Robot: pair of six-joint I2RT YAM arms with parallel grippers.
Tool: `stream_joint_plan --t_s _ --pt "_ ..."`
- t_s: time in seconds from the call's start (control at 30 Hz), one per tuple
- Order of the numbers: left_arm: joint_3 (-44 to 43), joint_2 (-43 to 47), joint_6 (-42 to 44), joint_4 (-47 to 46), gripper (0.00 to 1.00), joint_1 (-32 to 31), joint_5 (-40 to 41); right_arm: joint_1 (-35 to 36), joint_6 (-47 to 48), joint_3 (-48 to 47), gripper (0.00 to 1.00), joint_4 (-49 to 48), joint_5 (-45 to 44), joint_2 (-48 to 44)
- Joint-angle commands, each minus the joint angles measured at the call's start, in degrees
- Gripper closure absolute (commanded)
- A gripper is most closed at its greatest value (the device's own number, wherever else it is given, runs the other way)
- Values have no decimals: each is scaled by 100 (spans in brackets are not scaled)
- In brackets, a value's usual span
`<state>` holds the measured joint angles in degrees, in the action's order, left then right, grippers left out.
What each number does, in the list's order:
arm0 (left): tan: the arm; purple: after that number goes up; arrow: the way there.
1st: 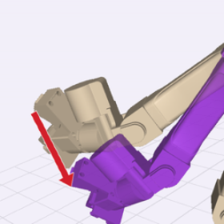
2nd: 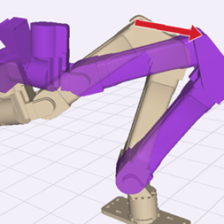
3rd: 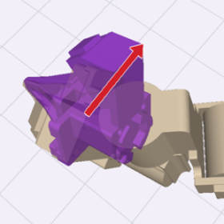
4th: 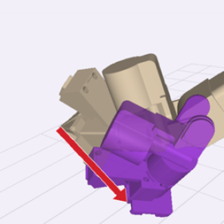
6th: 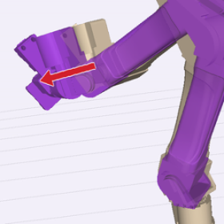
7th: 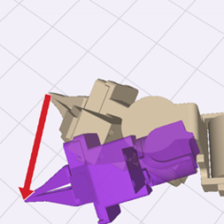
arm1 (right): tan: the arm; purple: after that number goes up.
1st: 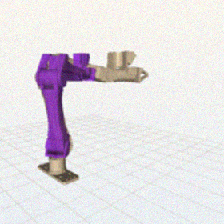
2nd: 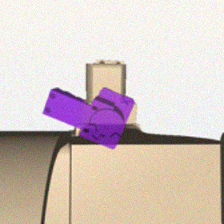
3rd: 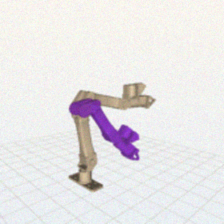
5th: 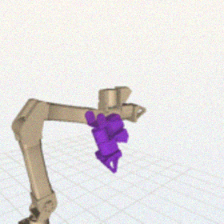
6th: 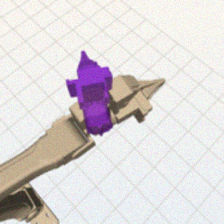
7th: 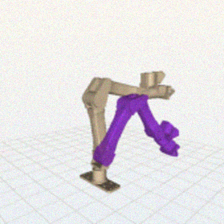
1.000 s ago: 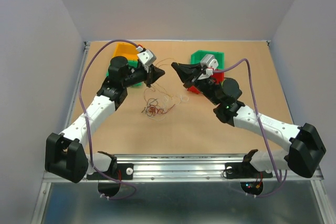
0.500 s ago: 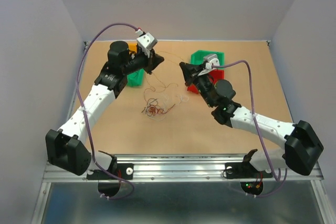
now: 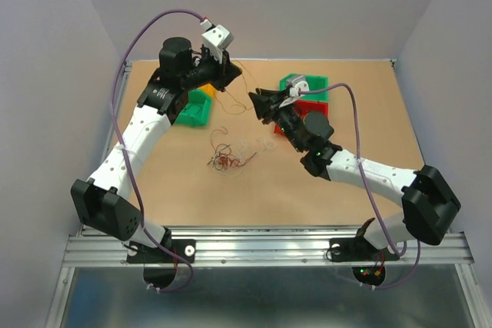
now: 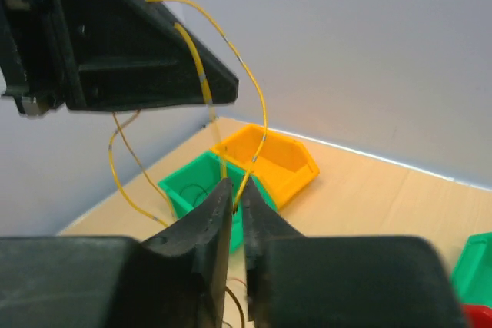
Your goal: Untangle the cables
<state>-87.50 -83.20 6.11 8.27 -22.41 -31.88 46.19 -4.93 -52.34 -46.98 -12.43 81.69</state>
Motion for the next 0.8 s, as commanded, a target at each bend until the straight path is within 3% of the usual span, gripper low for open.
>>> stream_joint_plan --t_s 0.0,0.17,0.23,0.47,0.63,0.77 --pt "22 146 -128 -748 100 71 295 -23 378 241 56 14 302 -188" --pt "356 137 179 -757 100 27 647 -31 957 802 10 -13 741 -882" --pt "427 164 338 -644 100 -34 867 -49 1090 918 3 74 926 -1154" --pt "172 -179 944 -229 100 -255 2079 -119 1258 1041 1 321 548 -1349" --pt "339 -486 1445 -1097 100 -211 2423 -155 1249 971 1 321 531 -1208" --pt "50 -1294 1946 -1477 100 43 2406 -198 1275 962 1 321 566 -1120"
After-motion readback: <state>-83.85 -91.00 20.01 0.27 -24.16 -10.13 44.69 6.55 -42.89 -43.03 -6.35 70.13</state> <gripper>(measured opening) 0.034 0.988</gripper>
